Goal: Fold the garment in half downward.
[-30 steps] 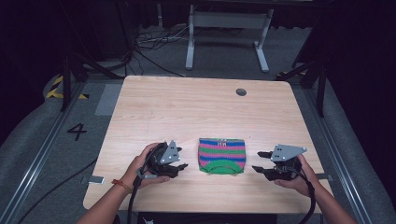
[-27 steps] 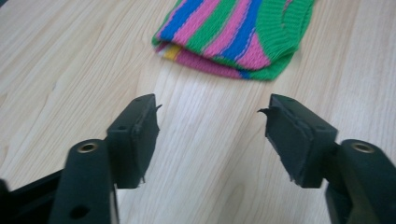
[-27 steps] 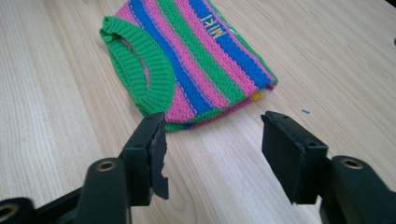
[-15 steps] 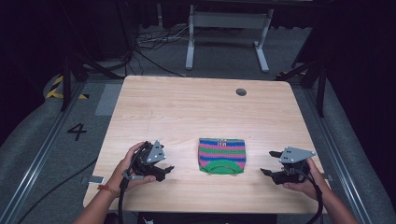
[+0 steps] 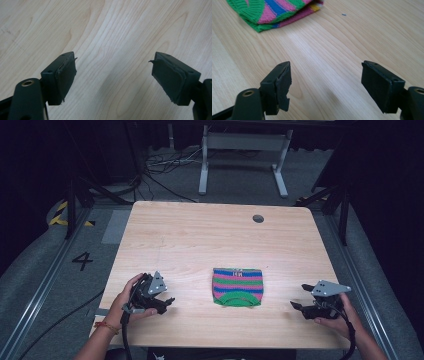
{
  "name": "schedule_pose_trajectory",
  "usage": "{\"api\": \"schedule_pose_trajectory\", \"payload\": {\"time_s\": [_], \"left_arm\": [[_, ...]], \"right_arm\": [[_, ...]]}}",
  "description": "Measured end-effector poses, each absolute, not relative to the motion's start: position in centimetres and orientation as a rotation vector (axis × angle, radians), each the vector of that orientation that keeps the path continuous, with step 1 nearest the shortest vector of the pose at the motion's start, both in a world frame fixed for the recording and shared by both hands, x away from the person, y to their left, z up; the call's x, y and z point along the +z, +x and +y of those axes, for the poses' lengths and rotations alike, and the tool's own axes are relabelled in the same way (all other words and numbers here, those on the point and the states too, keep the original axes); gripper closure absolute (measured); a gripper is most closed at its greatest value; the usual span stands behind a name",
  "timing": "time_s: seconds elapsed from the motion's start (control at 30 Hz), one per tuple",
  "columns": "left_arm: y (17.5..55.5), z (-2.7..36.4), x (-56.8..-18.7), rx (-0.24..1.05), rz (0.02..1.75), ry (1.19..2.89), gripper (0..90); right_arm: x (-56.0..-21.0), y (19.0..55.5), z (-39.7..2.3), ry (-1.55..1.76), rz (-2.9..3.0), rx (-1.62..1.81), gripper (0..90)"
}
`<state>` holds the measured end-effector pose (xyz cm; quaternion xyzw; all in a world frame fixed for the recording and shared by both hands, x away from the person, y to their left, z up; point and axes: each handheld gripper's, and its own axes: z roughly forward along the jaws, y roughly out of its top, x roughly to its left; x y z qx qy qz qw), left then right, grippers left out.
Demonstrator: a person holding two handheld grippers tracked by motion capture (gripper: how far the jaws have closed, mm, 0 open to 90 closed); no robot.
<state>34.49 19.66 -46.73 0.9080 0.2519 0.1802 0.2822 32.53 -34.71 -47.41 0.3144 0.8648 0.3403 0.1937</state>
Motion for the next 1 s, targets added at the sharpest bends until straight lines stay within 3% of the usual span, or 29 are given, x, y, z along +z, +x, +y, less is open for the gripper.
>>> {"api": "schedule_pose_trajectory", "payload": {"time_s": [0.43, 1.0], "left_arm": [[32.7, 23.1, -47.7, 0.433, 0.736, 2.340, 19.2], [32.3, 26.7, -49.8, 0.320, 0.933, 2.241, 15.2]], "right_arm": [[-49.5, 32.1, -38.7, 1.056, 2.354, 0.947, 23.4], [-50.6, 31.8, -39.8, 1.201, 2.321, 1.018, 18.4]]}}
